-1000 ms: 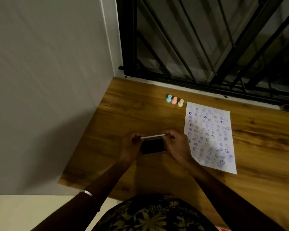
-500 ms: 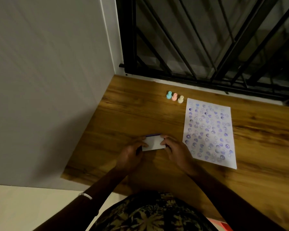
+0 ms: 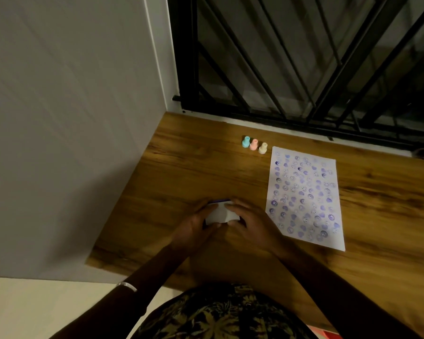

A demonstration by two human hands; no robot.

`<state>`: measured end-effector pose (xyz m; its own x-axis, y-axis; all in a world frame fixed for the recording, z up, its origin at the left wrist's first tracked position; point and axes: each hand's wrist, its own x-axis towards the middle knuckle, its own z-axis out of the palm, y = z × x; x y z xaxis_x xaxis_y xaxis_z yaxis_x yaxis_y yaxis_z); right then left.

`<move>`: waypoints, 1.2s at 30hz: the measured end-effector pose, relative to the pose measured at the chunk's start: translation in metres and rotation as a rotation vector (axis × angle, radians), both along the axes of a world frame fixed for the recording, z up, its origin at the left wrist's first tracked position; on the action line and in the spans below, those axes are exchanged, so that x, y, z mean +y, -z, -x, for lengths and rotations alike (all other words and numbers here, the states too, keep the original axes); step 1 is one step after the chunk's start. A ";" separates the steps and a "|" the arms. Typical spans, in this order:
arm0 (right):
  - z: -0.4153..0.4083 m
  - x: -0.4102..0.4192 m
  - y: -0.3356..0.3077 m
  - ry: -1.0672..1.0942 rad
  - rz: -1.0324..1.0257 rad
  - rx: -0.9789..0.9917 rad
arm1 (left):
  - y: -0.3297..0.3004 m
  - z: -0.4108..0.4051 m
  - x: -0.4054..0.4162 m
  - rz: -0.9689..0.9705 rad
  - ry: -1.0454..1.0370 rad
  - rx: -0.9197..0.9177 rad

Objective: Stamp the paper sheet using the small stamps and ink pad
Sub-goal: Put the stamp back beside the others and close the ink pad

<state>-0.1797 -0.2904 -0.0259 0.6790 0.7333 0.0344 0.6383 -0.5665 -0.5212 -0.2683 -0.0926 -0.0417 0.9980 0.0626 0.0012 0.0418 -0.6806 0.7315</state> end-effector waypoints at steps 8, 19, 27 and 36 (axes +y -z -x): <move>-0.006 0.003 0.002 -0.004 0.046 -0.004 | 0.009 -0.004 0.006 -0.088 0.040 -0.044; -0.018 0.003 -0.004 -0.007 0.033 0.085 | 0.010 -0.006 0.011 -0.042 0.033 -0.034; -0.014 0.001 -0.003 0.014 0.068 0.087 | 0.012 0.000 0.011 -0.046 0.011 -0.067; -0.018 0.004 -0.013 0.025 0.042 0.143 | 0.011 -0.006 0.014 0.115 -0.068 -0.002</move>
